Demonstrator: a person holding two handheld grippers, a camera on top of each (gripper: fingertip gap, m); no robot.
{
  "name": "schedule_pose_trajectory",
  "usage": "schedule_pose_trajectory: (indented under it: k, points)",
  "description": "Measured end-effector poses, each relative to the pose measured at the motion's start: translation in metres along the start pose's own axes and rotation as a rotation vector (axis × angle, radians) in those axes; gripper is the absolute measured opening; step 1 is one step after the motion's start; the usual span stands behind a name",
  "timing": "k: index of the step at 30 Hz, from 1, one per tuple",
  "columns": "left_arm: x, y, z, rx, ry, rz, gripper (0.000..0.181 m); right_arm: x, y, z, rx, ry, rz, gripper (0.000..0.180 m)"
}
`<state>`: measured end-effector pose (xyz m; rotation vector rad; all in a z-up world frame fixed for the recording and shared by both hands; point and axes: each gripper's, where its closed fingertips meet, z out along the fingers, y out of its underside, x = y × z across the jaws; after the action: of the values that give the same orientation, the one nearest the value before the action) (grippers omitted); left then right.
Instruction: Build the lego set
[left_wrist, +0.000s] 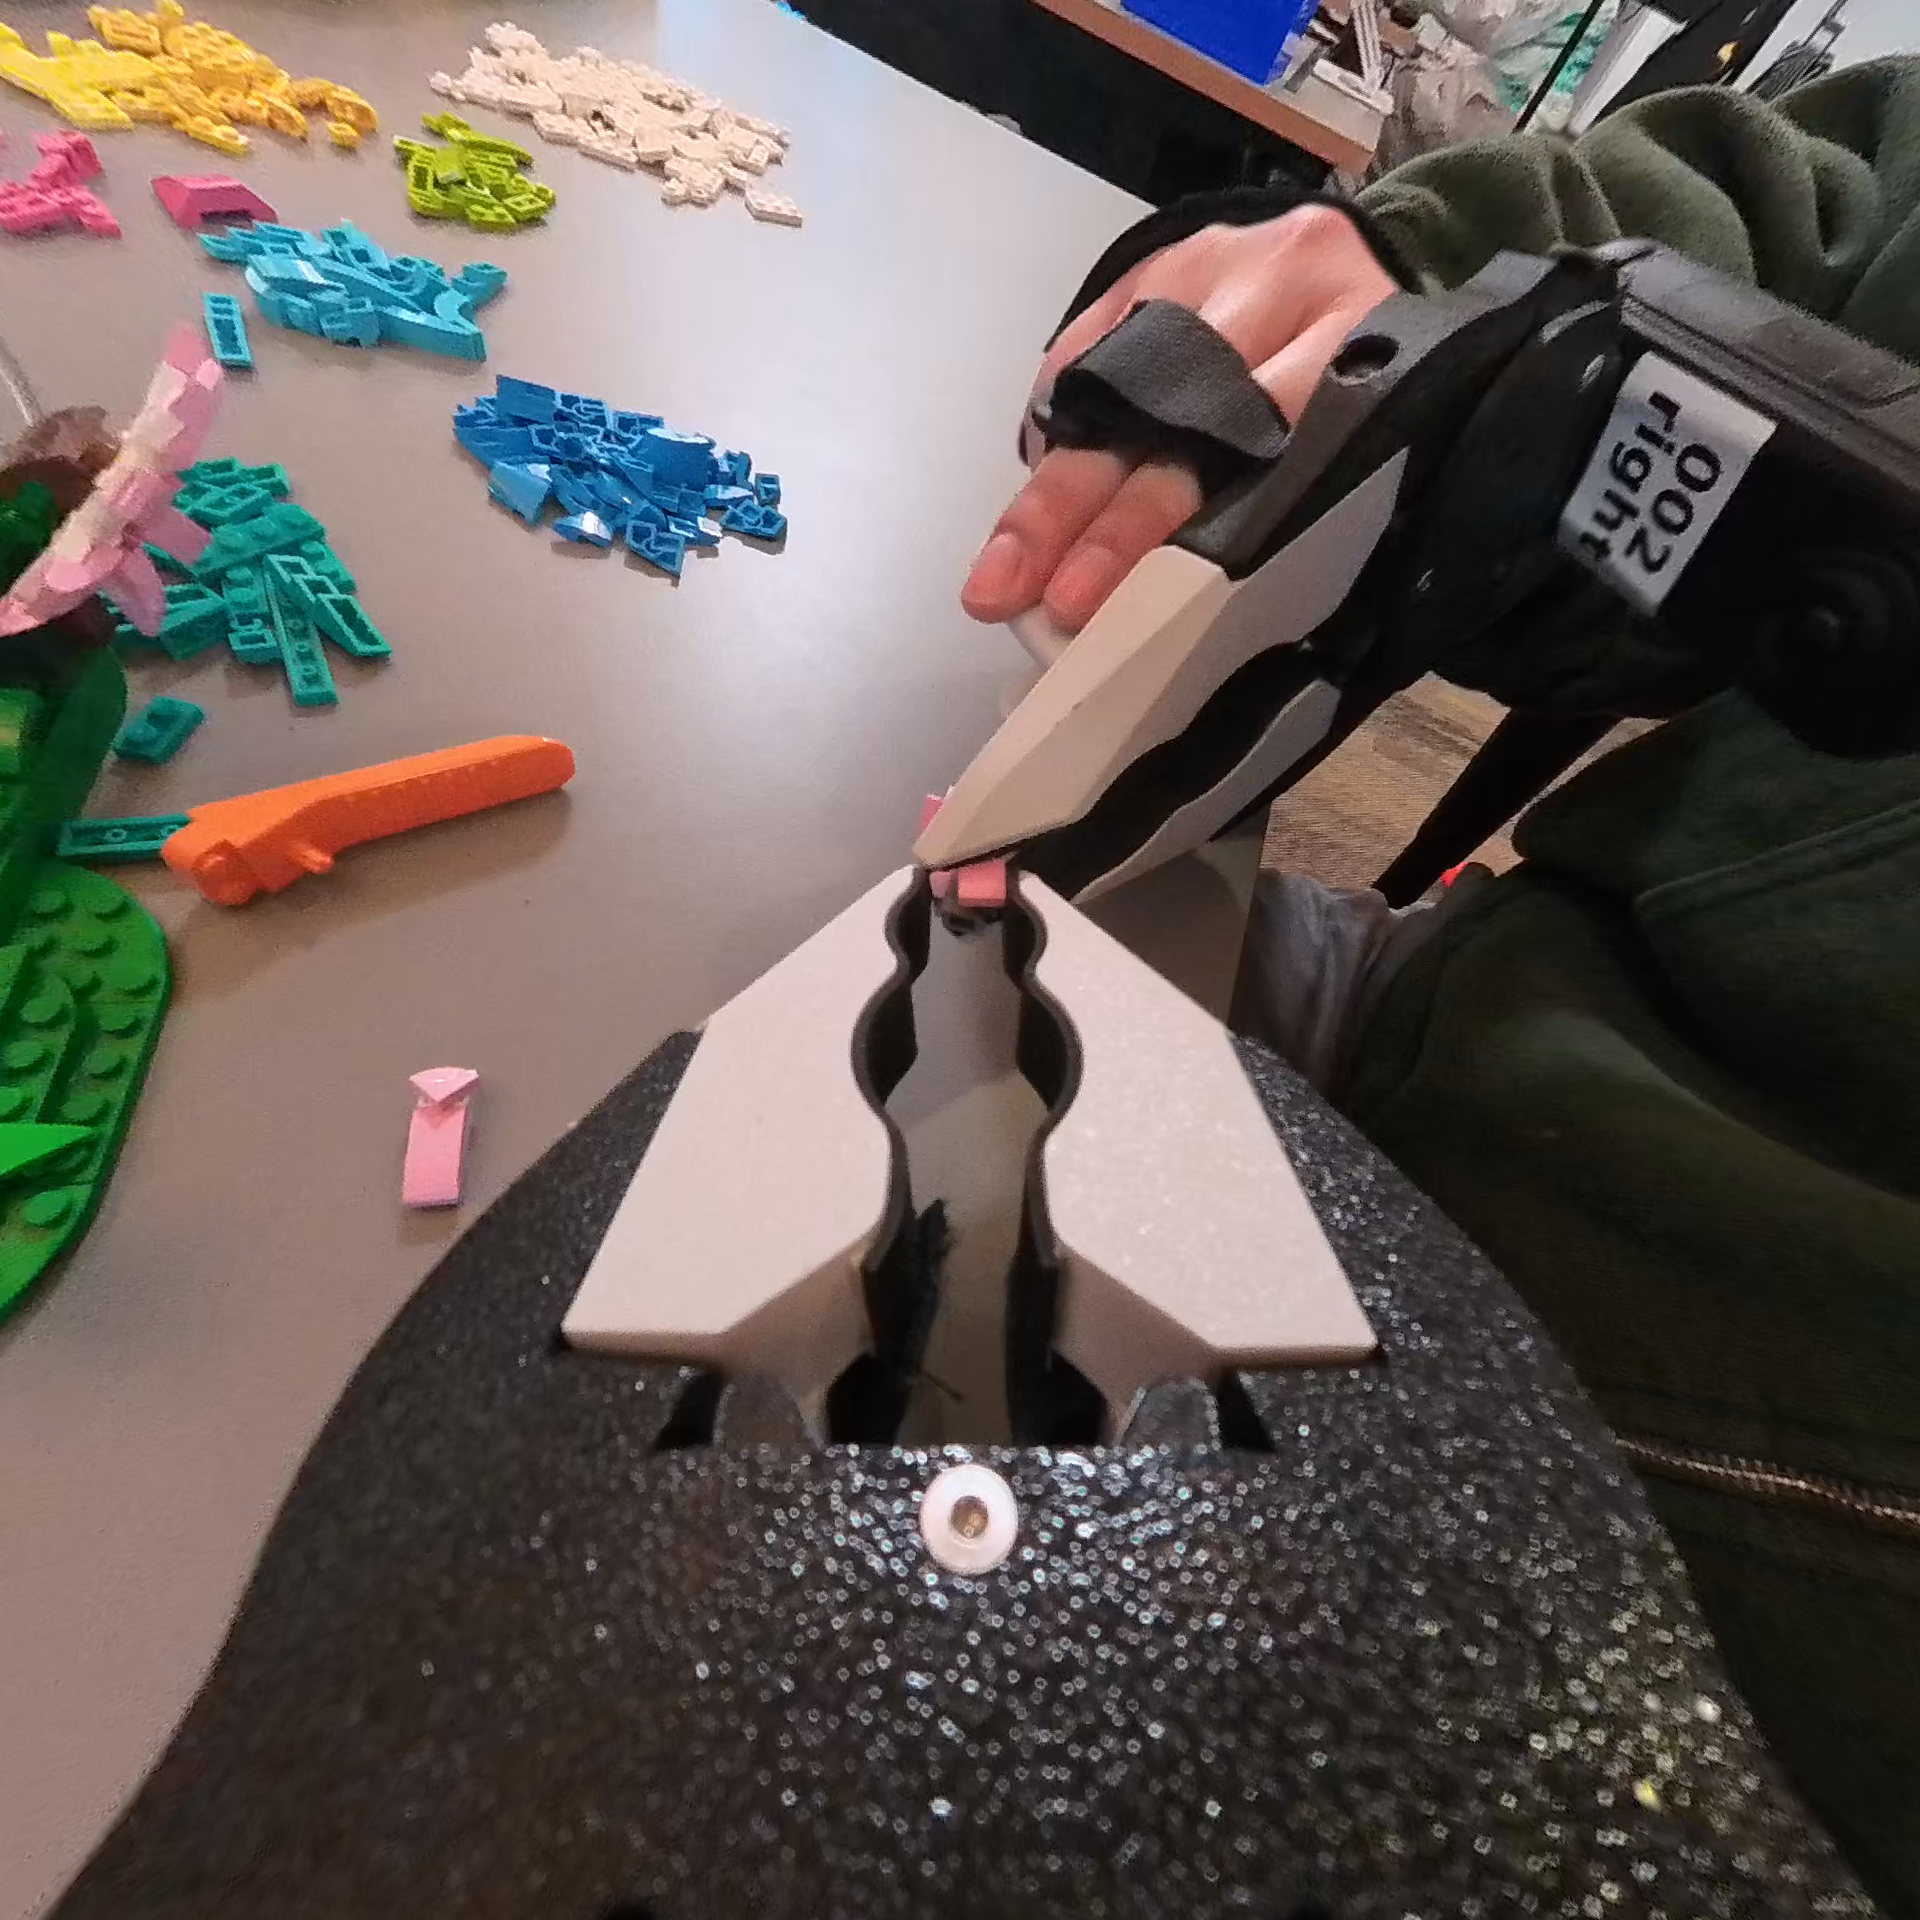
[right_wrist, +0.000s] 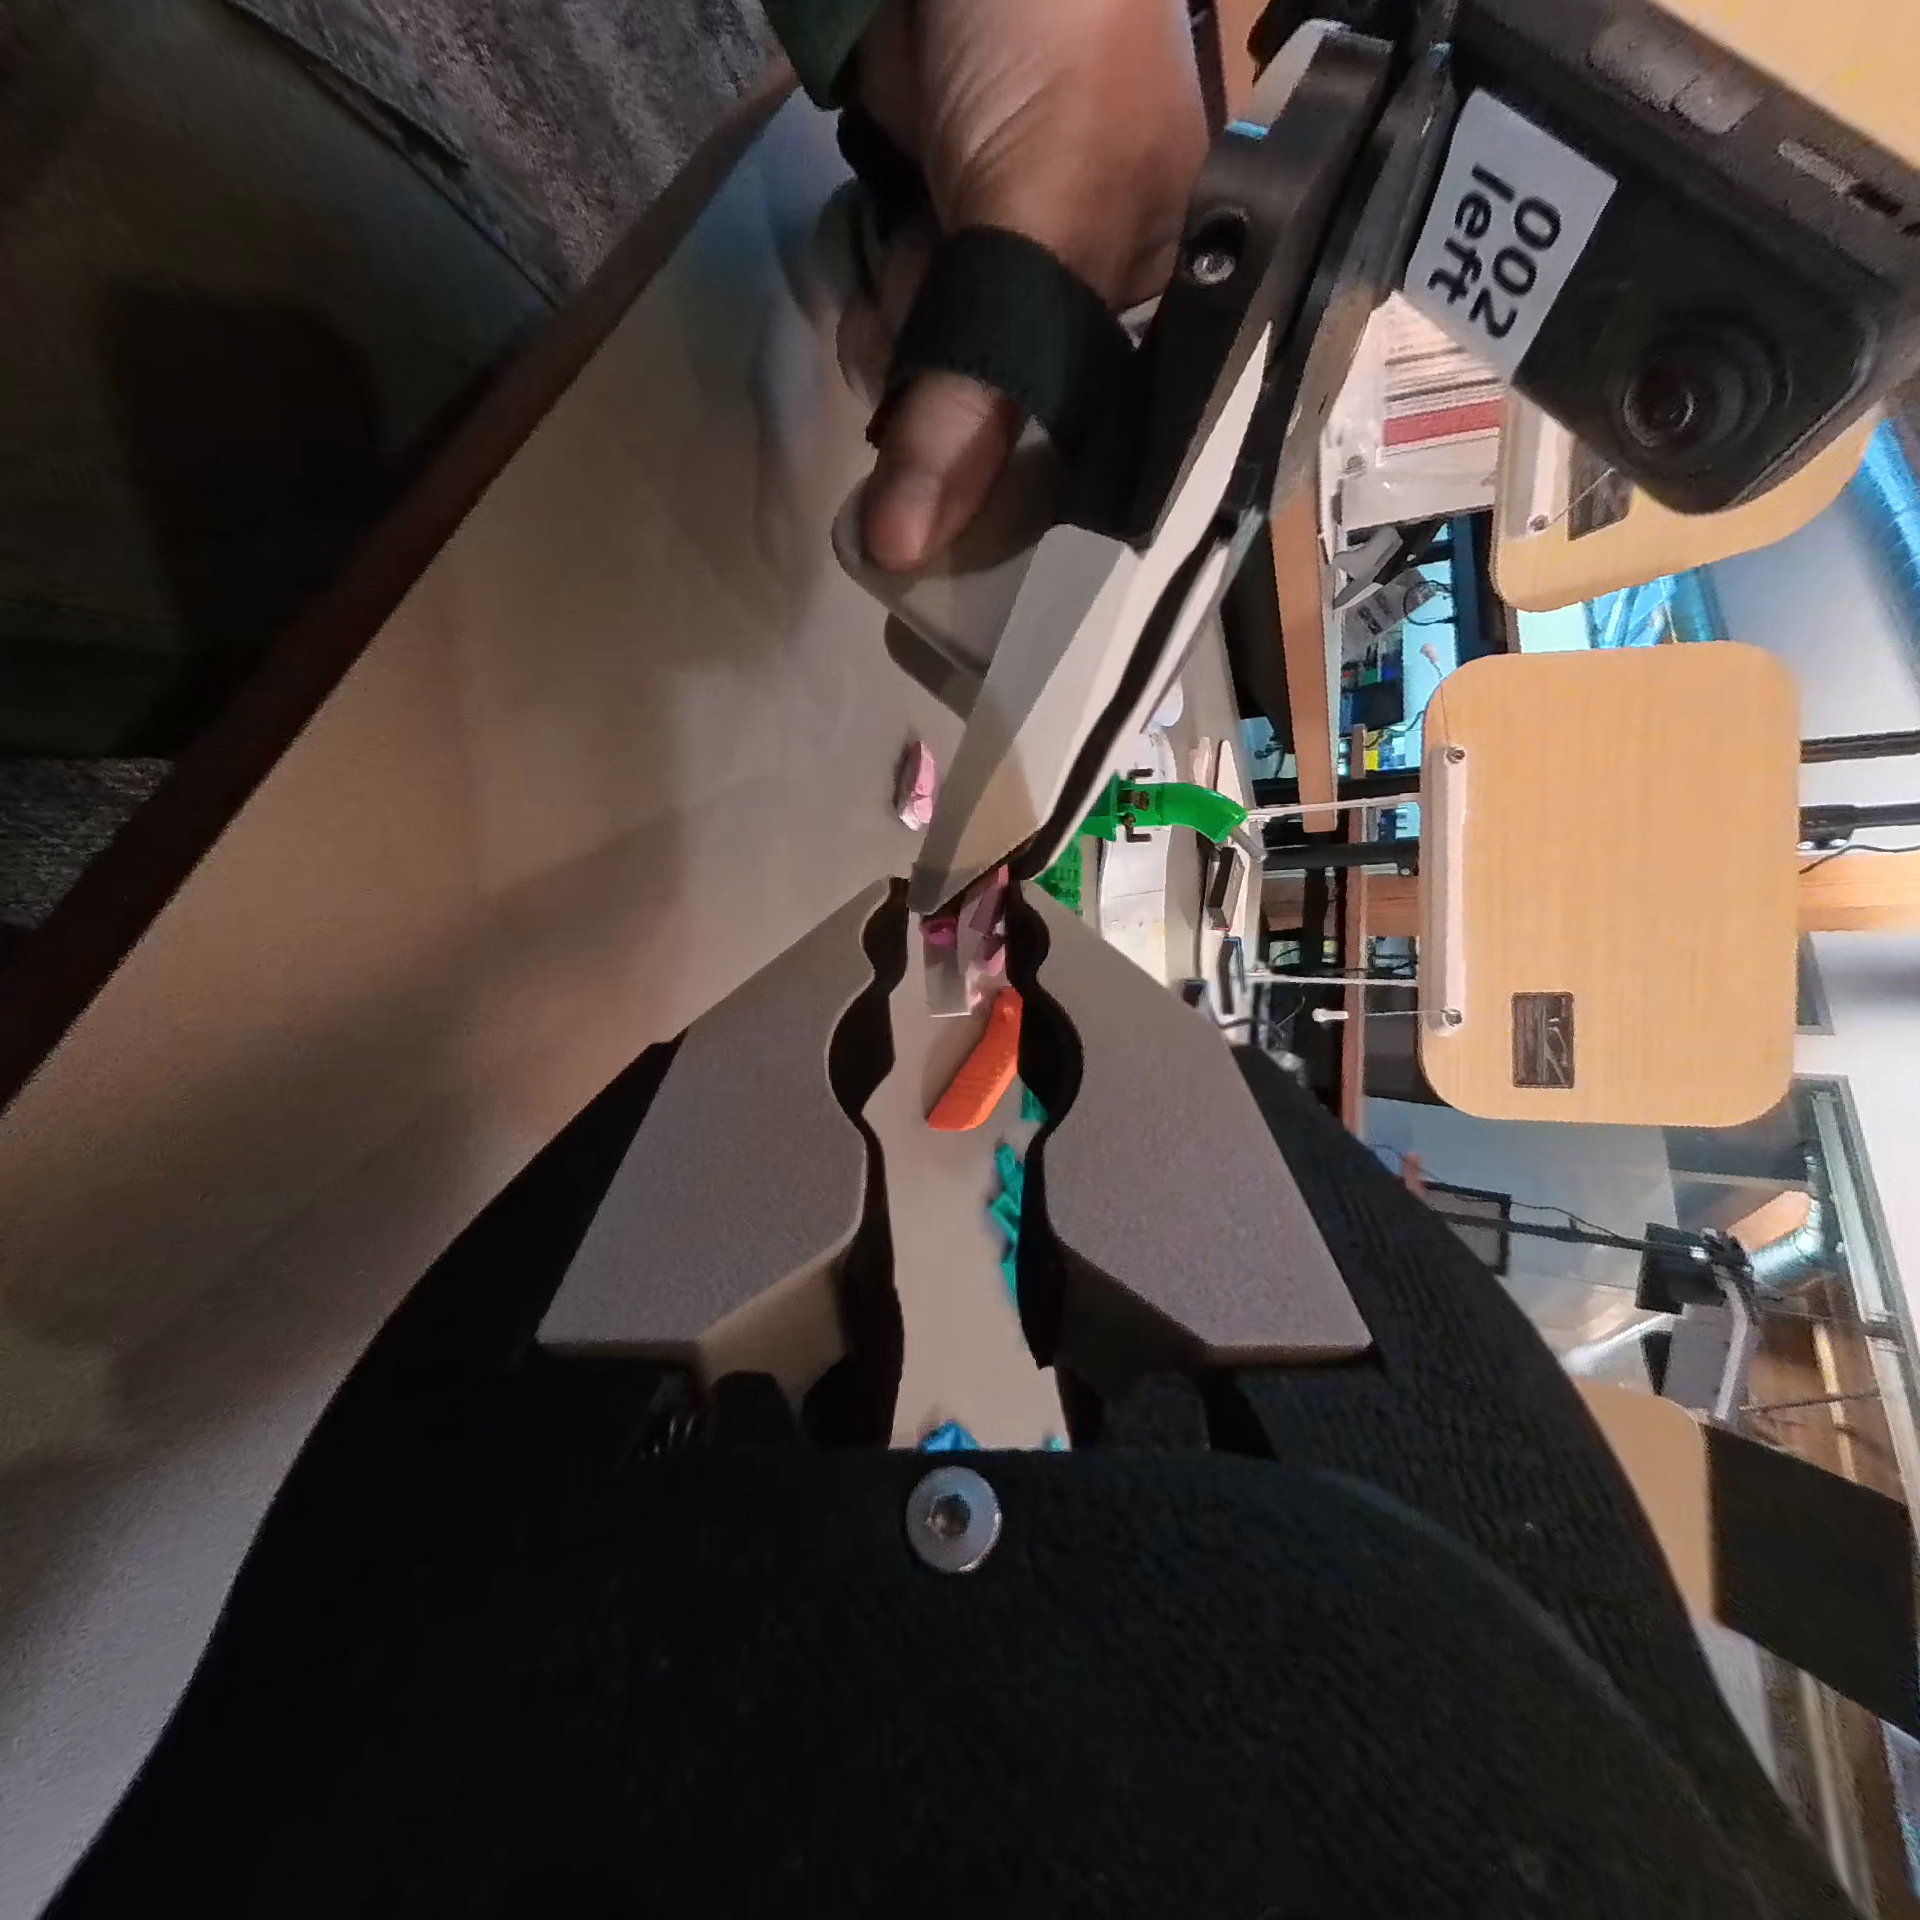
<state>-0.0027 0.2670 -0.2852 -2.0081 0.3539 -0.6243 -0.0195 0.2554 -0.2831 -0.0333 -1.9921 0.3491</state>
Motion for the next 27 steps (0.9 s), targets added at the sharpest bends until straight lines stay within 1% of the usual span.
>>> schedule_pose_trajectory:
  k: [5,9,11,14,19,20,21,23,27]
  points:
    - [0.006,-0.001,-0.001,0.022,0.071,-0.056,0.012,0.000,-0.003,-0.002,0.023,-0.057,0.116,0.016]
    - [0.007,-0.002,-0.003,0.043,0.096,-0.077,0.012,0.001,-0.005,-0.003,0.057,-0.072,0.225,0.016]
    - [0.006,-0.002,-0.003,0.051,0.104,-0.107,0.013,0.002,-0.005,-0.003,0.068,-0.060,0.242,0.016]
    - [0.005,-0.004,-0.007,0.062,0.108,-0.118,0.021,0.006,-0.009,-0.003,0.092,-0.032,0.255,0.016]
    - [0.006,-0.011,-0.014,0.103,0.126,-0.140,0.025,0.016,-0.013,-0.005,0.115,0.013,0.244,0.016]
    - [0.006,-0.011,-0.016,0.107,0.132,-0.149,0.028,0.017,-0.013,-0.005,0.114,0.021,0.237,0.016]
    - [0.007,-0.010,-0.018,0.103,0.149,-0.151,0.035,0.019,-0.012,-0.005,0.108,0.032,0.230,0.016]
    - [0.008,-0.007,-0.019,0.087,0.163,-0.165,0.040,0.023,-0.008,-0.007,0.104,0.052,0.238,0.016]
    - [0.011,-0.015,-0.018,0.144,0.201,-0.195,0.036,0.028,-0.010,-0.009,0.122,0.065,0.265,0.016]
